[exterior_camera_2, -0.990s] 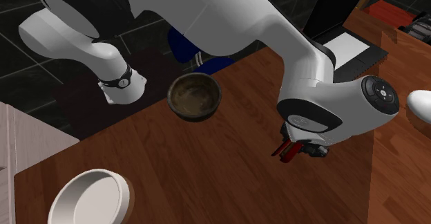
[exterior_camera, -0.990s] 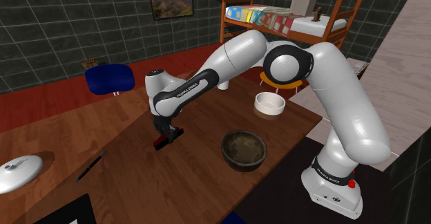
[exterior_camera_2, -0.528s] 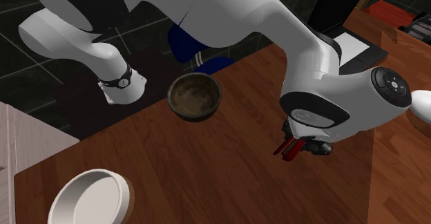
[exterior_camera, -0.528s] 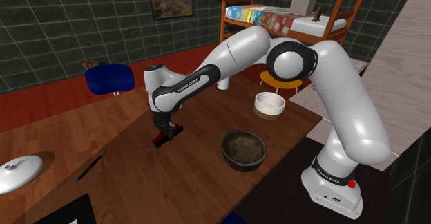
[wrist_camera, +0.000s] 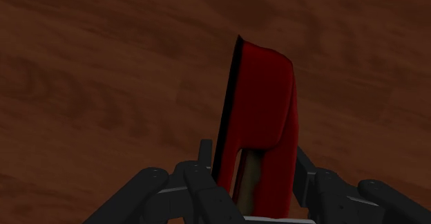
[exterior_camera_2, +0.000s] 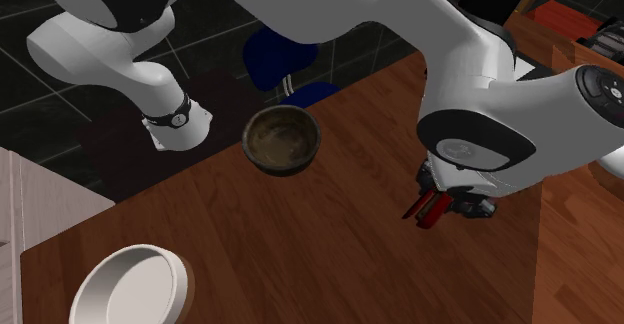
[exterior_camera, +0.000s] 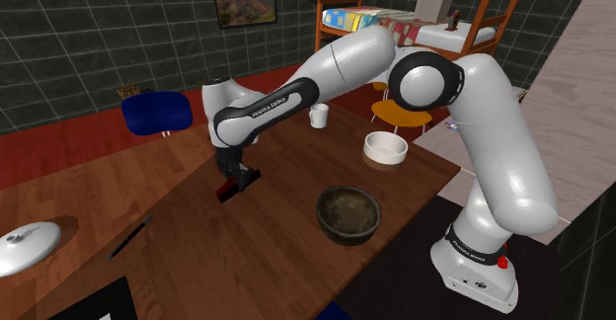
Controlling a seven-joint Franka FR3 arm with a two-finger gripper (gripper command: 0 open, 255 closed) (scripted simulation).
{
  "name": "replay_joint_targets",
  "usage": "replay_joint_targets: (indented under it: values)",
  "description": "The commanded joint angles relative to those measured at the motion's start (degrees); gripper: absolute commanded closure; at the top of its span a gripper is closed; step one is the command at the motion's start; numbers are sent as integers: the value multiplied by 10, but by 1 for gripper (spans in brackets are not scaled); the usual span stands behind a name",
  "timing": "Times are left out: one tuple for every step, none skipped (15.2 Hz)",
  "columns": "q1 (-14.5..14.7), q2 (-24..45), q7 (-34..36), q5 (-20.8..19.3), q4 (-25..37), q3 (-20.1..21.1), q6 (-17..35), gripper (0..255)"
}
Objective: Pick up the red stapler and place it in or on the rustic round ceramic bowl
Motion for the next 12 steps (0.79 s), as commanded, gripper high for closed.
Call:
replay_joint_targets:
  values:
    - [-1, -8, -1, 2, 3, 1, -11, 255]
    - [-1, -11, -1, 2, 6, 2, -17, 255]
    - [-1, -15, -1, 3, 8, 2, -23, 255]
    - [-2, -18, -1, 4, 10, 3, -28, 255]
    - [-2, -22, -1, 4, 13, 3, -34, 255]
    - [-2, -25, -1, 5, 15, 4, -40, 255]
    - [-2, -28, -1, 6, 18, 4, -46, 255]
    - [-2, -31, -1, 6, 21, 5, -52, 255]
    - [-3, -34, -1, 7, 24, 5, -58, 255]
    - [-3, -37, -1, 8, 28, 6, -64, 255]
    - [-3, -40, -1, 8, 31, 6, -70, 255]
    - [-3, -42, -1, 9, 35, 6, -76, 255]
